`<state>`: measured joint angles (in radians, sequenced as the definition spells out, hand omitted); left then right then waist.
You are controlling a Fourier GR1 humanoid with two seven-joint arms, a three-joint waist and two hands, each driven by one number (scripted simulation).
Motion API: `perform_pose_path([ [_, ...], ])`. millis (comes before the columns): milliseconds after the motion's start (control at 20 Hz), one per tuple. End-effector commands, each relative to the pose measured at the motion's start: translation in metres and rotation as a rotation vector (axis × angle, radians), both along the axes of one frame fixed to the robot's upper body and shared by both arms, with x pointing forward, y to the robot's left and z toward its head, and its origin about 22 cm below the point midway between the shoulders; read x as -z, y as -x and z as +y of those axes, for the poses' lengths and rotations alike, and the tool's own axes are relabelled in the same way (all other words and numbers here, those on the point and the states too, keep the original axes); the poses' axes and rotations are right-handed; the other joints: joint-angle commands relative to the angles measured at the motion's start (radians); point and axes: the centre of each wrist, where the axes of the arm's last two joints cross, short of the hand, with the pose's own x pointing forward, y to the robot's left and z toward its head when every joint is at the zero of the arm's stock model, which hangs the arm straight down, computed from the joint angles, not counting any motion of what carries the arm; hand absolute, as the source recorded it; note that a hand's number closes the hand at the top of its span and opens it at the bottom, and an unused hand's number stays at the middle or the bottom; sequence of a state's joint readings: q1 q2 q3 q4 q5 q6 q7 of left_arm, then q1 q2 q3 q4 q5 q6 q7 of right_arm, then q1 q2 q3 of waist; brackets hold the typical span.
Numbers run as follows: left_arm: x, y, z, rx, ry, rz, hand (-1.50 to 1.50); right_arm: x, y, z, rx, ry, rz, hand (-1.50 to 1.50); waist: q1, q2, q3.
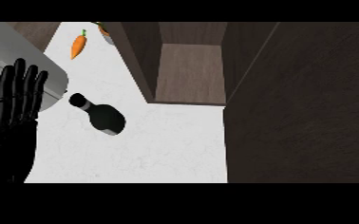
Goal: Pick up the wine, place it into the cabinet and close the cabinet
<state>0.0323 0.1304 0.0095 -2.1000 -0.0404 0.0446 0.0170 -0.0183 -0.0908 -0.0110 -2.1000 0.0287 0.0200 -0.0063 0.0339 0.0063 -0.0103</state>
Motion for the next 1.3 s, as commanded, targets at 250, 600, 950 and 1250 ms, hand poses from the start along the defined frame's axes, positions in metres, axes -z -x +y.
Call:
perform_pose_path([
  [250, 0.002, 0.007, -0.015, 0.657, 0.006, -0.028, -1.5, 0.012, 0.02, -0.001, -0.117, -0.055, 0.046, -1.5, -0.055, -0.013, 0.009],
  [600, 0.019, 0.03, 0.009, 0.845, 0.244, 0.224, -1.5, -0.008, 0.053, 0.008, -0.323, -0.033, 0.198, -1.5, -0.036, -0.011, 0.009],
  [950, -0.006, 0.049, 0.018, 0.865, 0.257, 0.234, -1.5, -0.033, 0.078, 0.005, -0.33, -0.018, 0.197, -1.5, -0.035, -0.008, 0.01],
  [1250, -0.043, 0.059, 0.018, 0.859, 0.275, 0.227, -1.5, -0.038, 0.072, 0.015, -0.327, -0.027, 0.203, -1.5, -0.034, -0.008, 0.01],
])
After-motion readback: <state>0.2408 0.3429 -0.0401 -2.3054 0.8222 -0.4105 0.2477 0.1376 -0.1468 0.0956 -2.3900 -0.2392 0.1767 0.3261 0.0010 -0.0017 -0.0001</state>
